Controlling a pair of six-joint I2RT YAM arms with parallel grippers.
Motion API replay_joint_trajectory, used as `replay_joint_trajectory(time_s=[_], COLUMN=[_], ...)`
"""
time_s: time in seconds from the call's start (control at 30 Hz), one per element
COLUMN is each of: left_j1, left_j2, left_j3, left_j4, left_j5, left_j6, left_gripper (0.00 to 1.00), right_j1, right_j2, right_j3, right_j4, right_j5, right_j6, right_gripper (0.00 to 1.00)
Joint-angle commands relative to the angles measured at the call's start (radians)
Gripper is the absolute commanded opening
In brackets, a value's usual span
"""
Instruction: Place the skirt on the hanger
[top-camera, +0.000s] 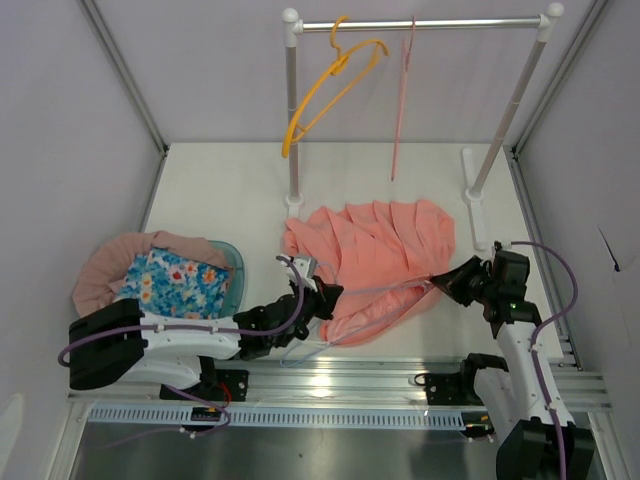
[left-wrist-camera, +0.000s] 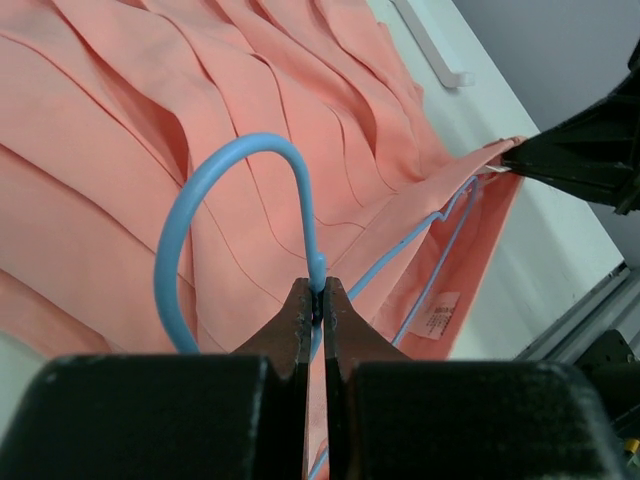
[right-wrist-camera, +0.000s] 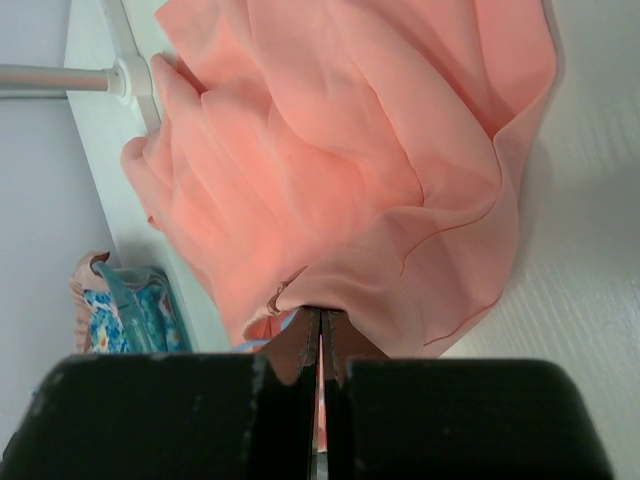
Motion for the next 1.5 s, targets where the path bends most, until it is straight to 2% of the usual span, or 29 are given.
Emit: replay_joint_trajectory(time_s=[0.0, 0.27, 0.57, 0.7, 0.97, 1.23, 1.47], left_j1=[0.039, 0.087, 0.09, 0.09, 0.093, 0.099, 0.101], left_j2=[0.006, -0.009, 0.011, 0.035, 0.038, 0.015, -0.021], left_j3=[0.032, 0.018, -0.003, 0.013, -0.031, -0.056, -0.057], left_j4=[-0.014, 0.031, 0.156, 0.159, 0.298, 0.4, 0.394], left_j5=[0.023, 0.078, 0.155, 0.152, 0.19, 0.184, 0.149], left_j6=[-0.016, -0.033, -0.025, -0.034, -0.034, -0.046, -0.051], left_gripper=[0.0, 0.0, 0.0, 0.0, 0.0, 0.0, 0.0], right_j1=[-0.009, -0.009, -0.009, -0.009, -0.01, -0.01, -0.01], right_j2=[-0.031, -0.039, -0.007, -0.008, -0.015, -0.041, -0.059], right_j3=[-0.012, -0.035, -0.044, -0.046, -0.026, 0.045, 0.074], right_j4=[0.0, -0.025, -0.018, -0.031, -0.044, -0.09, -0.101], right_j5=[-0.027, -0.032, -0.03, -0.029, -0.029, -0.043, -0.073], right_j6=[-0.004, -0.035, -0.055, -0.067, -0.067, -0.066, -0.046], right_gripper=[0.0, 0.0, 0.0, 0.0, 0.0, 0.0, 0.0])
